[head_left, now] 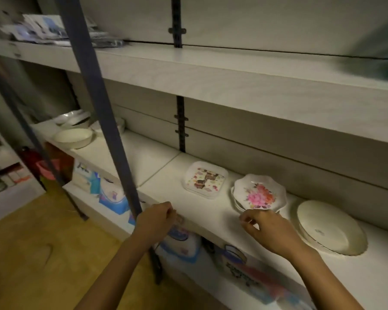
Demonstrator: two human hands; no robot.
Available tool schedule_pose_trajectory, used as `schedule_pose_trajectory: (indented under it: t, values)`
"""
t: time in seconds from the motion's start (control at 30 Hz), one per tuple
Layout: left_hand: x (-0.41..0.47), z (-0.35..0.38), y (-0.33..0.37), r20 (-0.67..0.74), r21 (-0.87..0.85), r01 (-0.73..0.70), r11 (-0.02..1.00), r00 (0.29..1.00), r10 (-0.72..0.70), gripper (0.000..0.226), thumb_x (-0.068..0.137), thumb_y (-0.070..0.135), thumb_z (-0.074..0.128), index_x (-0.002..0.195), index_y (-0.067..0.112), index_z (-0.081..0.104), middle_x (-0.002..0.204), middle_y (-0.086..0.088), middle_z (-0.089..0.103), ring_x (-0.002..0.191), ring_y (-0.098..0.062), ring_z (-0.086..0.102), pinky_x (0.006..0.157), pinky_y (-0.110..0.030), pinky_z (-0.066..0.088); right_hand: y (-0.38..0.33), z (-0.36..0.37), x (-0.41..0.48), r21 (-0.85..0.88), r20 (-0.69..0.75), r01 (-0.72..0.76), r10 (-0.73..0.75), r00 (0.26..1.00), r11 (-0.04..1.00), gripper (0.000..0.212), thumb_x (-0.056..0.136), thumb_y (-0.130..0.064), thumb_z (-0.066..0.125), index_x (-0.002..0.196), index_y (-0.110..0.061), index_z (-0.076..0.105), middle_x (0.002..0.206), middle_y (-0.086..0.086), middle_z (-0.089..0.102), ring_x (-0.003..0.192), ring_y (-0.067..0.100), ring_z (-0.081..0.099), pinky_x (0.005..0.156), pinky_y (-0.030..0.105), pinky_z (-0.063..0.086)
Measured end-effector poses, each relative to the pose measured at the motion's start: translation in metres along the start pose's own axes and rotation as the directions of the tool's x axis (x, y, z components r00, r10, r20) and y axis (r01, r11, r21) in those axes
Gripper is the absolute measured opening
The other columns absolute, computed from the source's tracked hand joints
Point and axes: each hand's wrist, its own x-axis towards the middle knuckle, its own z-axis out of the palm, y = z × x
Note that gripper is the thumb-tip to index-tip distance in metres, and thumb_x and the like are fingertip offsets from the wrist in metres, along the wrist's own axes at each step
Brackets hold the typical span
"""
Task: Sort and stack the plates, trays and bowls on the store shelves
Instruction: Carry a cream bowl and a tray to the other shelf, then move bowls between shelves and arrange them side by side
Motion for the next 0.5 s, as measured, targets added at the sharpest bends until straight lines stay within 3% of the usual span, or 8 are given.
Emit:
schedule_pose_trajectory:
  t: [0.1, 0.23, 0.33, 0.5]
  values:
    - [-0.008, -0.025, -0.041, -0.037, 0.046, -0.007, 0.999, 0.999, 0.009, 0.02, 0.096, 0.03, 0.036, 0.081, 0.019, 0.044, 0.078, 0.002, 0.051, 0.074, -0.015, 0.052, 0.065, -0.023, 0.038, -0.046, 0.007, 0.017, 0.011, 0.009, 0.055, -0.056, 0.998, 0.998, 0.026, 0.092, -0.04, 0.044, 0.107, -0.031, 0.063, 0.111, -0.006, 0.069, 0.101, 0.016, 0.064, 0.082, 0.034, 0.052]
    - [-0.016, -0.063, -0.102, -0.094, 0.094, -0.002, 0.996, 0.996, 0.011, 0.023, 0.097, 0.033, 0.036, 0.09, 0.017, 0.052, 0.074, 0.006, 0.049, 0.078, -0.016, 0.056, 0.07, -0.027, 0.048, -0.111, 0.023, 0.042, 0.008, 0.005, 0.102, -0.102, 0.995, 0.995, 0.028, 0.092, -0.041, 0.042, 0.112, -0.032, 0.06, 0.116, -0.006, 0.066, 0.105, 0.017, 0.062, 0.085, 0.034, 0.051]
    - [-0.02, -0.086, -0.149, -0.13, 0.127, -0.013, 0.992, 0.991, 0.029, 0.023, 0.096, 0.03, 0.037, 0.1, 0.015, 0.054, 0.082, 0.005, 0.052, 0.079, -0.011, 0.053, 0.072, -0.023, 0.045, -0.159, 0.04, 0.061, 0.026, 0.01, 0.121, -0.121, 0.993, 0.992, 0.027, 0.093, -0.038, 0.042, 0.112, -0.031, 0.06, 0.116, -0.005, 0.066, 0.105, 0.019, 0.061, 0.083, 0.033, 0.05]
    - [-0.023, -0.12, -0.221, -0.165, 0.159, 0.048, 0.986, 0.986, -0.021, 0.022, 0.094, 0.027, 0.041, 0.093, 0.013, 0.057, 0.091, -0.004, 0.066, 0.081, -0.019, 0.06, 0.073, -0.034, 0.052, -0.234, 0.069, 0.09, 0.058, 0.002, 0.14, -0.14, 0.99, 0.988, 0.026, 0.094, -0.035, 0.043, 0.111, -0.027, 0.061, 0.112, 0.001, 0.067, 0.099, 0.022, 0.062, 0.083, 0.037, 0.052]
